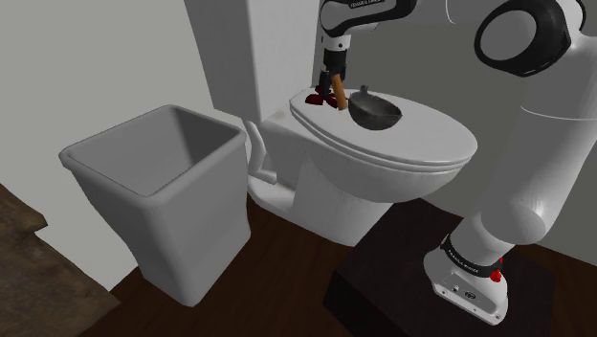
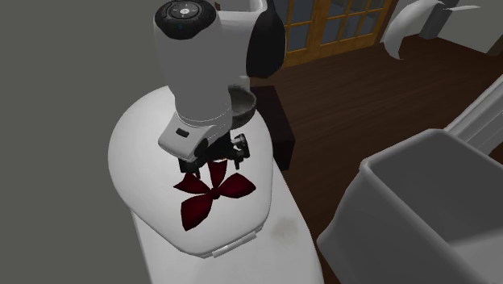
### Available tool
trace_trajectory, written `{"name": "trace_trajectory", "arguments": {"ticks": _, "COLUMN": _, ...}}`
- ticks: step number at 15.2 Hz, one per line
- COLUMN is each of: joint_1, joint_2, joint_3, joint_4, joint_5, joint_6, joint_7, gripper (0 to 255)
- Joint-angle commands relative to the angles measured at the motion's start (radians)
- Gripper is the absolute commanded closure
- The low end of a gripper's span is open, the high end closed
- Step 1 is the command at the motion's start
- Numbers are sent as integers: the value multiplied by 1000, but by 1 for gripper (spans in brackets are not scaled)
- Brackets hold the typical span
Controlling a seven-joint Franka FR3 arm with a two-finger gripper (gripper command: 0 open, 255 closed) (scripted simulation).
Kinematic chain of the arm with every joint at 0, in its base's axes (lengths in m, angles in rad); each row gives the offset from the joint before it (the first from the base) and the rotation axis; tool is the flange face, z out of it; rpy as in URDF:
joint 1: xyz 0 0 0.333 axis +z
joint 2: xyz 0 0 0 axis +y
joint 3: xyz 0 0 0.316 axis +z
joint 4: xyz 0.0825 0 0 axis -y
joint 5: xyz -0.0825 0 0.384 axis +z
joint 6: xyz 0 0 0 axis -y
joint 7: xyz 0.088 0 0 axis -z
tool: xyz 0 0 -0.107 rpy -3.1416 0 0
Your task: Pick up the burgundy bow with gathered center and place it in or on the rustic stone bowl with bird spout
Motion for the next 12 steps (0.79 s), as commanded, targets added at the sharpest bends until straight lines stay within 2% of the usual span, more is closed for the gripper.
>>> {"name": "trace_trajectory", "arguments": {"ticks": 1, "joint_1": 0, "joint_2": 1, "joint_3": 0, "joint_4": -28, "joint_5": 0, "joint_6": 26, "joint_7": -1, "gripper": 0}}
{"name": "trace_trajectory", "arguments": {"ticks": 10, "joint_1": 0, "joint_2": 1, "joint_3": 0, "joint_4": -36, "joint_5": 0, "joint_6": 34, "joint_7": -1, "gripper": 0}}
{"name": "trace_trajectory", "arguments": {"ticks": 11, "joint_1": -1, "joint_2": 1, "joint_3": 0, "joint_4": -36, "joint_5": 0, "joint_6": 34, "joint_7": -2, "gripper": 255}}
{"name": "trace_trajectory", "arguments": {"ticks": 12, "joint_1": -1, "joint_2": 1, "joint_3": -1, "joint_4": -36, "joint_5": 0, "joint_6": 34, "joint_7": -2, "gripper": 255}}
